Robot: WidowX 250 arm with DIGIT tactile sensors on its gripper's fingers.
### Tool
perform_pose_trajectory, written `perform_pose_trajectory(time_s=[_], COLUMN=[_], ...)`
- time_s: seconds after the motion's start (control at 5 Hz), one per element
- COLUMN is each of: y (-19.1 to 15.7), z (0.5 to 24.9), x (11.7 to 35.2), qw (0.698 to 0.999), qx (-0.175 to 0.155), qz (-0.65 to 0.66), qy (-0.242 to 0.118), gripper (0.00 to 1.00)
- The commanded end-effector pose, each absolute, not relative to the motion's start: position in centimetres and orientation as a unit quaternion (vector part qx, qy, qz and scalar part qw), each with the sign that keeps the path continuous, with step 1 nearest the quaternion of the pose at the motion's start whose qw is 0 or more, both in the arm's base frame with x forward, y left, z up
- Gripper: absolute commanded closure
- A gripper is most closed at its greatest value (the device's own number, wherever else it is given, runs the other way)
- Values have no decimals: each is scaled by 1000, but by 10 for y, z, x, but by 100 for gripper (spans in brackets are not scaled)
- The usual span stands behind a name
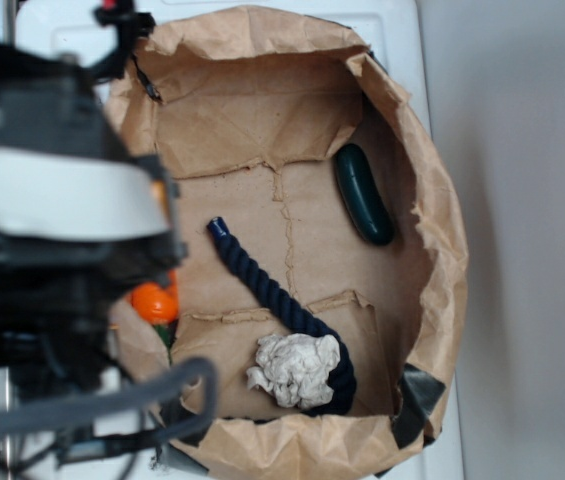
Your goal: Grab the white paper.
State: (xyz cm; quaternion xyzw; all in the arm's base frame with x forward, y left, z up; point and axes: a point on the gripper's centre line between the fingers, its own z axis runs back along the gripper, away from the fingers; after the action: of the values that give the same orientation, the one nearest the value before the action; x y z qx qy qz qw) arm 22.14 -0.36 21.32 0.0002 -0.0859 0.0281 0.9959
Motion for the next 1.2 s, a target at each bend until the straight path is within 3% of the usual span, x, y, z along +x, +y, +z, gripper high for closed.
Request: perform_pose_trajectory(time_s=[0.0,0.2,0.4,0.8,1.0], y=[18,16,17,34,25], z=[179,161,158,138,130], x=[283,297,296,286,282], qw=[991,977,961,955,949], qx=[7,-7,8,64,26], qz=[-38,-161,-230,-257,-285], qy=[-130,-141,-154,-135,-132], gripper=[0,0,0,0,0])
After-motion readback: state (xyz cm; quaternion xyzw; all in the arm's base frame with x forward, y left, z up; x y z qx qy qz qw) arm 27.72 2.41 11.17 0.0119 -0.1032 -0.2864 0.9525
